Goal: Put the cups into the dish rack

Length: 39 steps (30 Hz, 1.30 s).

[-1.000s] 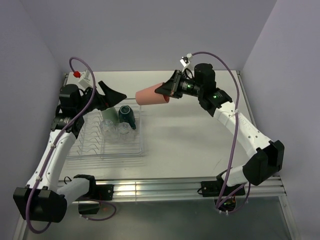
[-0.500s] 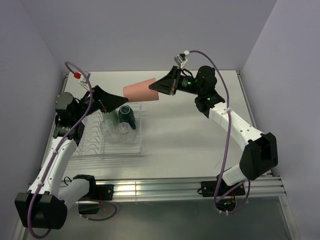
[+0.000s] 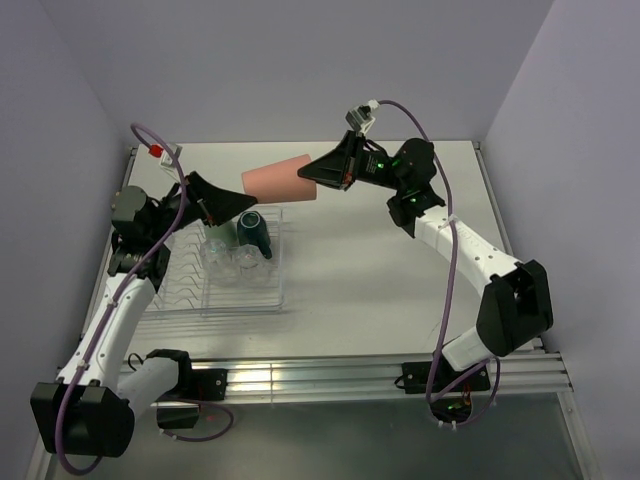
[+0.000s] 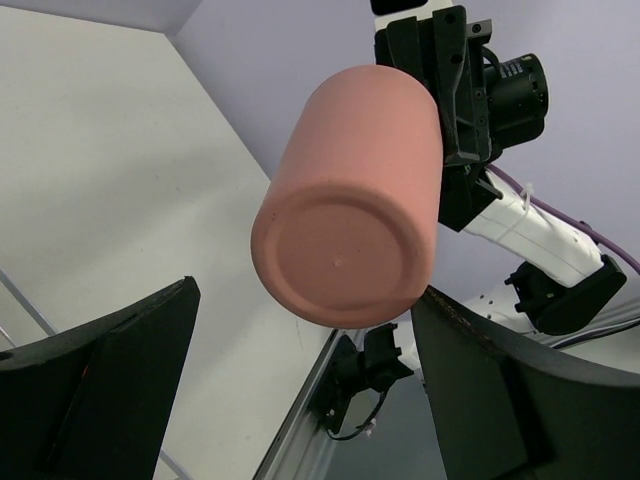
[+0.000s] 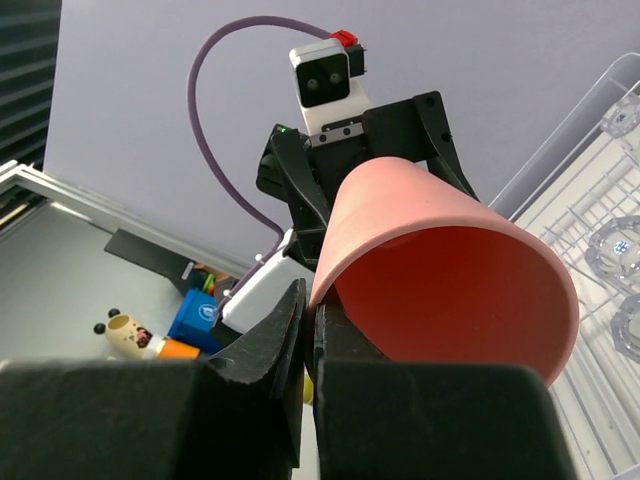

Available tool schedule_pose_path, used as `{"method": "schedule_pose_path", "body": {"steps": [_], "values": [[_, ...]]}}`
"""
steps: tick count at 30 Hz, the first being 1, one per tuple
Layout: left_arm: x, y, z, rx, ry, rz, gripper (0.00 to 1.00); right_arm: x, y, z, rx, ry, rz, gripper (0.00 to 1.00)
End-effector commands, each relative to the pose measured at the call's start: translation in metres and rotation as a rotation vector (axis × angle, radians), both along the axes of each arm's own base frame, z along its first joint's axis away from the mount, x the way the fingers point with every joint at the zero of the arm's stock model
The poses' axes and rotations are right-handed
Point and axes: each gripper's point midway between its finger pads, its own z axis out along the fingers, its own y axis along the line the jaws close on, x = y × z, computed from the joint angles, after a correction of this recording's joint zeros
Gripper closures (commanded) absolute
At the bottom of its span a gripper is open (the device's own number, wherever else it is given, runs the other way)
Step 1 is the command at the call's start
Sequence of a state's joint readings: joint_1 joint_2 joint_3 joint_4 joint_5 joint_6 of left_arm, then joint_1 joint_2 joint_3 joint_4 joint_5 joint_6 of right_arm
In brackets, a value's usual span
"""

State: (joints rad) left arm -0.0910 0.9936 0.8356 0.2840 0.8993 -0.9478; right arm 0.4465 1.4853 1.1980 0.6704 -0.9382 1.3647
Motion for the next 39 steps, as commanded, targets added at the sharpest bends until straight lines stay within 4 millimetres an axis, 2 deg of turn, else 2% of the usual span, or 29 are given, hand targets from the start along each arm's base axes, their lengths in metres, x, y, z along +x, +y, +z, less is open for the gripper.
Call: {"method": "schedule_pose_path", "body": {"steps": [1,17,24,27,30,39], "values": [[-0.002,-0.002,0.011,-0.016,-0.057,-0.02,0.06,-0.018,0.002,0.014,0.039,-0.075,0.062,1.0],[-0.011,-0.004,0.019,-0.036,-0.074,-0.058,0.08,-0.024,0.031,0.008,0.039,-0.062,0.127,1.0],[-0.019,-0.006,0.017,-0.02,-0.065,-0.087,0.19,-0.016,0.034,0.003,0.025,-0.063,0.096,1.0],[-0.026,-0.006,0.015,0.012,-0.069,-0.105,0.12,-0.015,0.034,0.004,0.024,-0.068,0.09,1.0],[-0.03,-0.005,0.015,0.035,-0.078,-0.095,0.1,-0.011,0.036,0.002,0.018,-0.065,0.083,1.0],[-0.03,-0.003,0.015,0.054,-0.081,-0.072,0.1,-0.01,0.037,0.002,0.015,-0.067,0.083,1.0]]}}
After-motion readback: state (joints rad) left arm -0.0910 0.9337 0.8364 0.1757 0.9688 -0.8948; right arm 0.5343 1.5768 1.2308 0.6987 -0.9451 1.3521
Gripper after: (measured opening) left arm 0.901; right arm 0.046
